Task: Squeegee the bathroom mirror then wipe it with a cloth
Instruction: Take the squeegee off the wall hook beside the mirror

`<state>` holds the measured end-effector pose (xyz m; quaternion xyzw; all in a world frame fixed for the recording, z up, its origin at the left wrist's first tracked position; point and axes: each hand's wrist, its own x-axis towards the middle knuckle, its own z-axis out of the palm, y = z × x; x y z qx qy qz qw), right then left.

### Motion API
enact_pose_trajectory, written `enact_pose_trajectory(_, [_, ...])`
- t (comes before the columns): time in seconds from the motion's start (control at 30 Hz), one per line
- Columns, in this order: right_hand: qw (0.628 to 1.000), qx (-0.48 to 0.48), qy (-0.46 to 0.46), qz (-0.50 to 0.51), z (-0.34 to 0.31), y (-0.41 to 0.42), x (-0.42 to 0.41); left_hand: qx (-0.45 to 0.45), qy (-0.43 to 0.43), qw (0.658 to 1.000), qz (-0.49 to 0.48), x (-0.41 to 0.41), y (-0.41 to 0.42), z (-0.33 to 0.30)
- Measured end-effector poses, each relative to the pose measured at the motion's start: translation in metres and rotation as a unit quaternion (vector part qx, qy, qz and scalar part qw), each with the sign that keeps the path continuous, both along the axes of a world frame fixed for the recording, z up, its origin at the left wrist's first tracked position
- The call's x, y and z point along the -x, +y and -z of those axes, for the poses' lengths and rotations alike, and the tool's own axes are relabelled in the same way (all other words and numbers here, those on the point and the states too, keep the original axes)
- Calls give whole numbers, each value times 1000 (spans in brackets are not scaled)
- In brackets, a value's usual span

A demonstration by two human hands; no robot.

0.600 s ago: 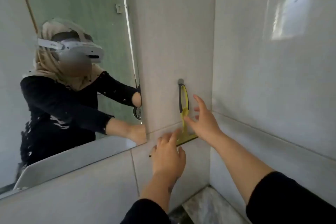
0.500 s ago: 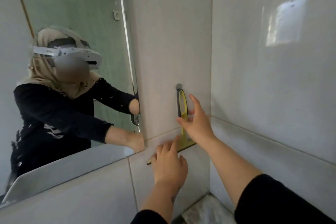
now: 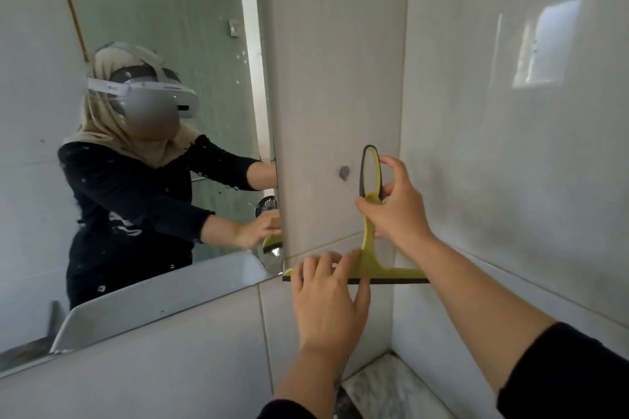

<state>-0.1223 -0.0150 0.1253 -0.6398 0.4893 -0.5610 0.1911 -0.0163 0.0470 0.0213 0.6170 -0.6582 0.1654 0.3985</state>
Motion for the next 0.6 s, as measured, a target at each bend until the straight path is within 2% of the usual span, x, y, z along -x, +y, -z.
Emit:
enact_pose_trajectory(0.1, [999, -13, -28, -34, -38, 26, 0, 67, -4, 997, -28, -1, 17, -37])
enact_pose_trajectory(0.33, [990, -1, -85, -116, -123, 84, -43, 137, -10, 981, -135, -32, 63, -128])
enact_pose_trajectory(0.4, [988, 17, -63, -138, -146, 95, -58, 150, -10, 975, -164, -46, 78, -154])
enact_pose_trajectory(0.43, [990, 42, -23, -133, -156, 101, -65, 153, -10, 972, -177, -55, 87, -168])
enact_pose_trajectory(0.5, [980, 135, 129, -62, -176, 114, -75, 145, -18, 969, -198, -76, 104, -194])
enact_pose_trajectory(0.53, [953, 211, 218, -15, -186, 122, -79, 137, -29, 969, -205, -88, 113, -206])
enact_pose_trajectory(0.6, [850, 388, 356, 28, -204, 133, -86, 122, -60, 968, -213, -114, 130, -227])
